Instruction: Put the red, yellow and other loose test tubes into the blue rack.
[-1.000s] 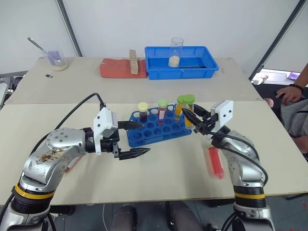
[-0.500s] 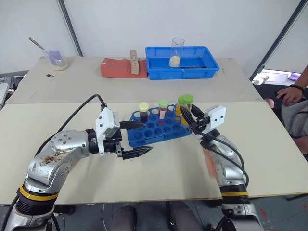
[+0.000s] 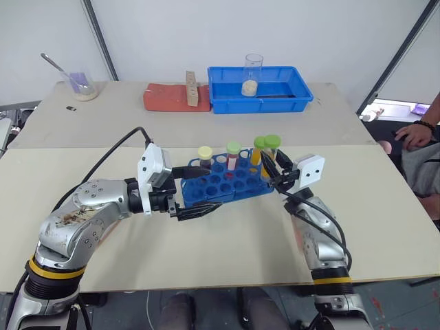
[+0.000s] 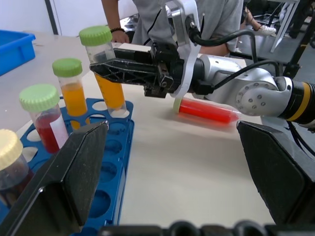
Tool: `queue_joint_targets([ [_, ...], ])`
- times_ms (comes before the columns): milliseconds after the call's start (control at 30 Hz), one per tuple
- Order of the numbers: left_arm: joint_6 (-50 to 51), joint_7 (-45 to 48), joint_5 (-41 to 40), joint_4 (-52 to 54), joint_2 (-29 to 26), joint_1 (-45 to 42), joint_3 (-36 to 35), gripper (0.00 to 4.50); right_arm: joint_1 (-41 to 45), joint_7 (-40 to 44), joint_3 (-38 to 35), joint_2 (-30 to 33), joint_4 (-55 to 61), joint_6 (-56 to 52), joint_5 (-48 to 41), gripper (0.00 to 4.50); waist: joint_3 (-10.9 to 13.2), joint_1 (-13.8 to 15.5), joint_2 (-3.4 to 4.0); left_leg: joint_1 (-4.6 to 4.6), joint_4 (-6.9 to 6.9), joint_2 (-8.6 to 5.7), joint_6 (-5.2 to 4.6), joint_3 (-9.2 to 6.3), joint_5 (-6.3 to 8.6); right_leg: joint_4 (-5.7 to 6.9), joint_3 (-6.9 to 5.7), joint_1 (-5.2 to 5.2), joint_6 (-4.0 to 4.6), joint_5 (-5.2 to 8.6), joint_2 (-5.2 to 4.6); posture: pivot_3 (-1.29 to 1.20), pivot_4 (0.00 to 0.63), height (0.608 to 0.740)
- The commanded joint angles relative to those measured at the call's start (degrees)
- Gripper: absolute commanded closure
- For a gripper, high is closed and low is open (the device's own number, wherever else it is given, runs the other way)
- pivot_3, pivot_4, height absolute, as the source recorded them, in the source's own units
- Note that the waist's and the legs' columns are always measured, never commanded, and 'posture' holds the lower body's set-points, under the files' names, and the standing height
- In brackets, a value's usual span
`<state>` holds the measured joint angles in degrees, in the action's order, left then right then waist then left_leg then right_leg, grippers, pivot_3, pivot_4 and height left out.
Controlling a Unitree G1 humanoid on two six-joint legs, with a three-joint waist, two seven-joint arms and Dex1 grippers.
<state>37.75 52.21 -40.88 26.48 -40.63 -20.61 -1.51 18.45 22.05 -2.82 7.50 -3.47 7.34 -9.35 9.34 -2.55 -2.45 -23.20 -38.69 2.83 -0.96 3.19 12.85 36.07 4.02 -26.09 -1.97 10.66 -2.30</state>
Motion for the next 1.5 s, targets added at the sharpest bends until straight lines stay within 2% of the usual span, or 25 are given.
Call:
queue_joint_targets([
  [33,0.1,-0.6,-1.2,1.2,0.2,-1.5,-1.3,0.00,-0.4,-0.7,-0.2,0.6,2.0,1.5,0.2,3.55,0.0,0.0,0.00,0.00,0.00,0.00,0.00,0.00,0.00,0.00,0.00,0.00,0.00,0.00,0.00,0.00,0.150,0.740],
  [467,0.9,1.9,-0.1,1.9,-3.1,-1.1,-0.1,0.00,-2.0,-0.4,2.3,0.3,3.4,1.5,0.8,3.55,0.0,-0.1,0.00,0.01,0.00,0.00,0.00,0.00,0.00,0.00,0.00,0.00,-0.01,0.03,0.00,0.00,0.150,0.740],
  [767,0.3,2.3,1.0,1.8,-2.9,-1.1,0.7,0.00,-1.8,-3.5,1.7,-0.4,0.3,4.4,2.5,3.55,0.0,0.0,0.00,-0.01,0.02,0.00,0.00,0.00,0.00,-0.02,-0.01,-0.01,0.02,0.05,0.00,0.00,0.150,0.740],
  [1033,-0.1,1.9,1.5,1.5,-2.3,-0.9,0.8,0.00,-4.5,-3.0,1.0,-1.9,1.3,3.5,-1.3,3.55,0.0,0.0,0.00,-0.01,0.02,0.00,0.00,0.00,0.00,-0.02,0.00,0.00,0.04,0.06,0.00,0.00,0.150,0.740],
  [1100,-0.1,1.8,1.7,1.6,-2.0,-0.9,0.9,0.00,-4.9,-2.8,0.7,-1.6,1.8,3.6,-1.9,2.51,0.0,0.0,0.00,-0.01,0.02,0.00,0.00,0.00,0.00,-0.02,0.00,0.00,0.02,0.05,0.00,0.00,0.150,0.740],
  [1267,-0.2,0.5,2.3,1.8,-0.8,-0.9,1.3,0.00,-5.9,-2.3,0.4,1.6,5.3,-0.8,-2.1,0.82,0.0,0.0,0.00,-0.02,0.03,0.00,0.00,0.00,0.00,-0.02,0.01,-0.01,0.04,0.06,-0.01,0.00,0.150,0.740],
  [1333,-0.4,0.1,2.7,2.1,-0.3,-0.5,1.4,0.00,-7.6,-1.3,0.1,4.4,10.3,-4.8,-2.8,0.15,0.0,0.1,0.00,-0.02,0.02,-0.01,0.00,0.00,0.00,-0.03,0.01,-0.01,0.05,0.07,-0.02,0.00,0.150,0.740],
  [1500,-1.9,0.9,4.2,3.6,-1.4,2.1,1.6,0.00,-16.3,1.7,-2.9,14.7,30.3,-21.4,-8.8,0.15,0.0,0.4,0.01,-0.01,0.11,-0.01,-0.01,-0.02,0.01,-0.03,-0.01,-0.01,0.03,0.10,-0.02,0.00,0.150,0.740],
])
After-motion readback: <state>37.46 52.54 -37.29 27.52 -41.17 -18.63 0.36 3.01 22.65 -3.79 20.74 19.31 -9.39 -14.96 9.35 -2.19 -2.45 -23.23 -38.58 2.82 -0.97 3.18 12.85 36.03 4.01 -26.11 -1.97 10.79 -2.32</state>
